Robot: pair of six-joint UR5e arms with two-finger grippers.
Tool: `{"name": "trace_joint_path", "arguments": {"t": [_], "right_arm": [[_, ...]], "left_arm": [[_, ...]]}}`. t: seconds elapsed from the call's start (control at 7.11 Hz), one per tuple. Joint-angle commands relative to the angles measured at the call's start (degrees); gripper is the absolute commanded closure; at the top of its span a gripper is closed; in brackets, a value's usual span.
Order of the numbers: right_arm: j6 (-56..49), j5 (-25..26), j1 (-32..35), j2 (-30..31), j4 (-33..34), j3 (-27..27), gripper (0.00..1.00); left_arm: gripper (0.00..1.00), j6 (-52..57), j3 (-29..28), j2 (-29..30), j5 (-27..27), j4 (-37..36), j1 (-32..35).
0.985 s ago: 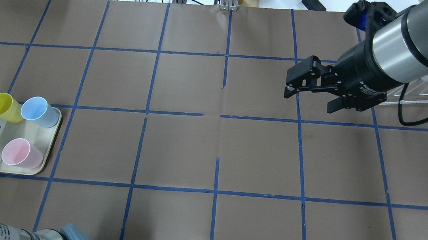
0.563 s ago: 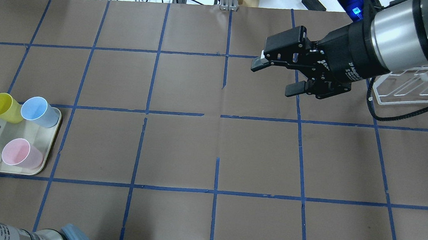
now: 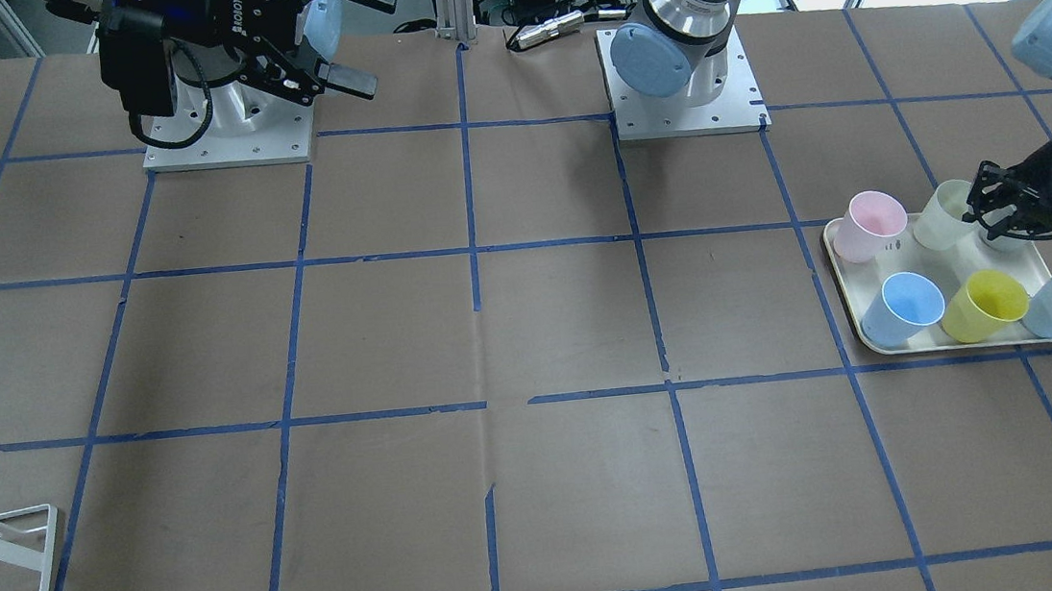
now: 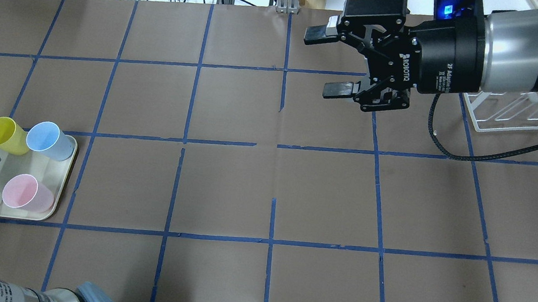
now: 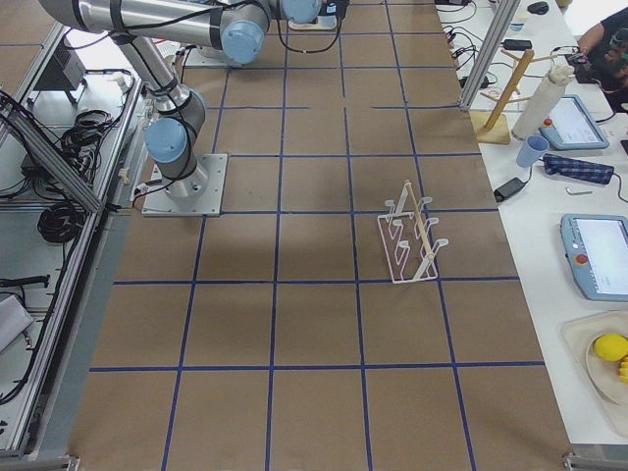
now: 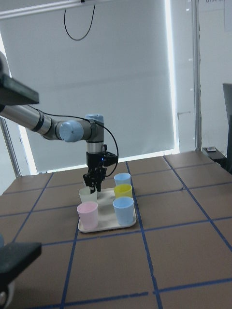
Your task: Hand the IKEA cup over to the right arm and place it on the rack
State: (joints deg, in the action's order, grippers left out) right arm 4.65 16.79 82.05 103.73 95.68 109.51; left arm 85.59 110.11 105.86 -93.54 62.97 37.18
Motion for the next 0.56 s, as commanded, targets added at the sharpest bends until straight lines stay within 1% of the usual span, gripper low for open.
{"name": "trace_joint_path", "arguments": {"t": [0.0, 0.14, 0.28, 0.42], "right_arm": [[-0.52, -10.34, -0.05, 0.07, -0.05, 3.94, 0.0], [-1.04, -14.29, 0.04, 0.07, -0.05, 5.78, 0.0], [-2.52, -17.29, 0.04, 0.07, -0.05, 7.02, 0.0], [-2.54, -19.15, 0.21, 0.07, -0.05, 7.12, 0.0]], "left_arm": [[0.98, -0.43, 0.28, -0.13, -0.15, 0.05, 0.0], [1.0, -0.6, 0.28, -0.74, -0.24, 0.75, 0.0], [1.0, -0.87, 0.36, -0.92, -0.33, 1.02, 0.09], [1.0, -0.87, -0.16, -1.44, -0.42, 1.63, 0.09]]}}
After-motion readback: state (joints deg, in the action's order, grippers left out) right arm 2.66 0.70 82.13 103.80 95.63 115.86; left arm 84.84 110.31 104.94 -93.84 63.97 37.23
